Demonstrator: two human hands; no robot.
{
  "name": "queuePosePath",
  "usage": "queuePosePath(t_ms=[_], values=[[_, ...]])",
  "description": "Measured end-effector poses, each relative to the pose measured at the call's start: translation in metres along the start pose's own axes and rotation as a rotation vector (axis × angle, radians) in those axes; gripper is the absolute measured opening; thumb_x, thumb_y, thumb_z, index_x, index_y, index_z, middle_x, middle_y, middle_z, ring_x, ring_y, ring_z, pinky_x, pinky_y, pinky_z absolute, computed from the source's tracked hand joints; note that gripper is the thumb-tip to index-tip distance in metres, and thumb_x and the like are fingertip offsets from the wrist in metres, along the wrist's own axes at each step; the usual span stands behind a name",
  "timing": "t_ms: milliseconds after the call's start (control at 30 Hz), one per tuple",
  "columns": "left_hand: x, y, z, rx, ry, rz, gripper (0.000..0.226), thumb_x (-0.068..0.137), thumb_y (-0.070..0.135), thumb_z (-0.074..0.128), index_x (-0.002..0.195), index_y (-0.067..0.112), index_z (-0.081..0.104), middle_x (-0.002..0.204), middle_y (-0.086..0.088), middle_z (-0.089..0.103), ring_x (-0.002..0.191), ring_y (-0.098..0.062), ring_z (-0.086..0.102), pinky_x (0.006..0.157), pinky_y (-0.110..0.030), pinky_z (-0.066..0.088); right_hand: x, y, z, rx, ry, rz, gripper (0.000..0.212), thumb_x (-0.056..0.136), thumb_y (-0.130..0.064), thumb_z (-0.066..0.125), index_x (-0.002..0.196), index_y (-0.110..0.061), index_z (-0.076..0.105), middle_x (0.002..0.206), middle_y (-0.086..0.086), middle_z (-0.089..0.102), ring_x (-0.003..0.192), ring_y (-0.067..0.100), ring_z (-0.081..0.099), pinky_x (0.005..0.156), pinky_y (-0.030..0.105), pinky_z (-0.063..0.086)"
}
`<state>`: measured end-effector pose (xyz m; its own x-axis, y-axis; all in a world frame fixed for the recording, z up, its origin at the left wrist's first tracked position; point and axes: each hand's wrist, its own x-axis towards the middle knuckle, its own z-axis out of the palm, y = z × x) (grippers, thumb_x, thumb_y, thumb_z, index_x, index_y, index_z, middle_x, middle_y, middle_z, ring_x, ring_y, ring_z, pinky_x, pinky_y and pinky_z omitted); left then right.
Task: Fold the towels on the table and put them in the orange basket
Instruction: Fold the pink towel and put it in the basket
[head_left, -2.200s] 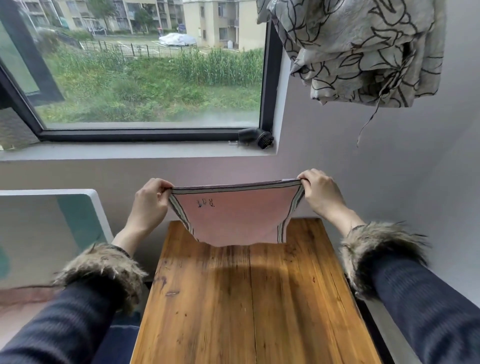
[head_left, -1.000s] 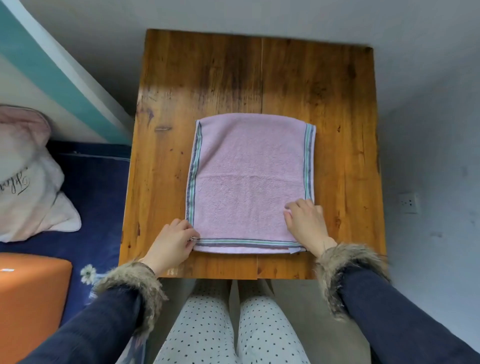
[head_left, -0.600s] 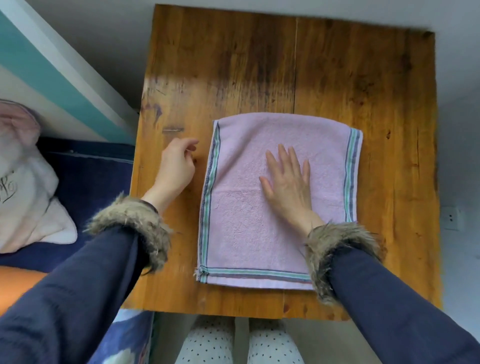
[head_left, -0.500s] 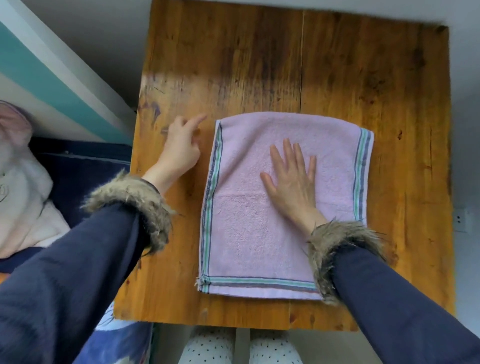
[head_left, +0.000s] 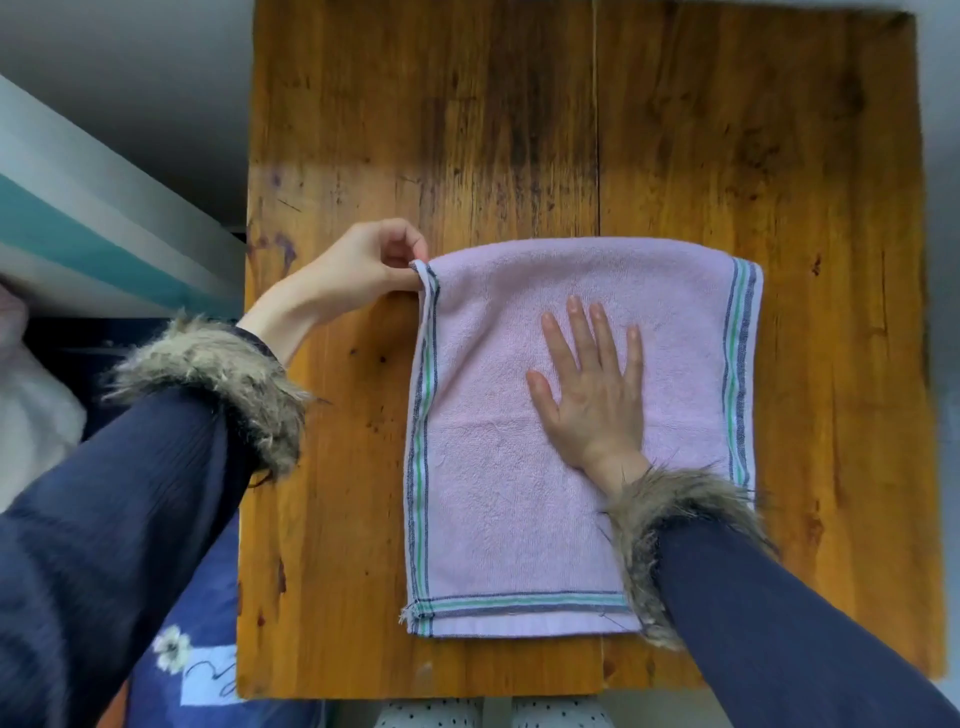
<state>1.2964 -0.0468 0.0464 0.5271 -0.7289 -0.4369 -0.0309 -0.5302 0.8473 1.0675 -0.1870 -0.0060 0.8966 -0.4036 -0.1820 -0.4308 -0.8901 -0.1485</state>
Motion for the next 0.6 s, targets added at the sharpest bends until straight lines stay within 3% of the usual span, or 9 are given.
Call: queuePosePath(t_ms=[167, 333, 467, 533, 600], values=[[0.004, 0.003, -0.027, 0.104, -0.17, -0.136, 0.016, 0.084, 0.005, 0.066, 0.097, 0.014, 0.066, 0.091, 0.001, 0.068, 0.08, -0.007, 0.064, 0.075, -0.015, 0.051, 0.0, 0.0, 0.002, -0.006, 0.012, -0.002, 0.061, 0.093, -0.05, 0.022, 0.148, -0.022, 0.022, 0.157, 0.003, 0.016, 0.145, 0.021, 0.01, 0.115, 0.053, 0.004], [0.01, 0.005, -0.034, 0.113, -0.226, -0.153, 0.01, 0.084, 0.005, 0.066, 0.084, 0.015, 0.066, 0.079, 0.002, 0.069, 0.073, -0.008, 0.066, 0.066, -0.013, 0.051, 0.001, 0.001, 0.002, -0.009, 0.018, 0.001, 0.062, 0.093, -0.051, 0.023, 0.148, -0.022, 0.022, 0.157, 0.003, 0.016, 0.145, 0.021, 0.011, 0.114, 0.053, 0.005], [0.012, -0.001, -0.034, 0.169, -0.042, -0.104, 0.023, 0.084, 0.0, 0.061, 0.074, 0.02, 0.056, 0.079, 0.0, 0.062, 0.07, -0.007, 0.062, 0.067, -0.017, 0.051, 0.001, 0.001, 0.003, -0.003, 0.023, -0.003, 0.061, 0.093, -0.05, 0.024, 0.148, -0.022, 0.023, 0.157, 0.003, 0.017, 0.145, 0.021, 0.012, 0.114, 0.054, 0.007], [0.009, -0.005, -0.028, 0.173, 0.073, -0.063, 0.022, 0.086, 0.001, 0.058, 0.075, 0.019, 0.053, 0.078, 0.0, 0.058, 0.064, -0.002, 0.059, 0.061, -0.013, 0.049, 0.001, 0.001, 0.004, -0.006, 0.024, -0.005, 0.061, 0.093, -0.05, 0.024, 0.148, -0.023, 0.023, 0.157, 0.002, 0.017, 0.145, 0.021, 0.011, 0.114, 0.054, 0.007], [0.007, -0.01, -0.018, 0.242, 0.166, -0.022, 0.018, 0.087, 0.001, 0.057, 0.078, 0.017, 0.053, 0.078, 0.002, 0.055, 0.068, -0.007, 0.053, 0.062, -0.016, 0.046, 0.001, 0.002, 0.005, -0.005, 0.031, -0.008, 0.061, 0.093, -0.05, 0.024, 0.148, -0.023, 0.023, 0.157, 0.002, 0.016, 0.145, 0.021, 0.011, 0.114, 0.054, 0.006]])
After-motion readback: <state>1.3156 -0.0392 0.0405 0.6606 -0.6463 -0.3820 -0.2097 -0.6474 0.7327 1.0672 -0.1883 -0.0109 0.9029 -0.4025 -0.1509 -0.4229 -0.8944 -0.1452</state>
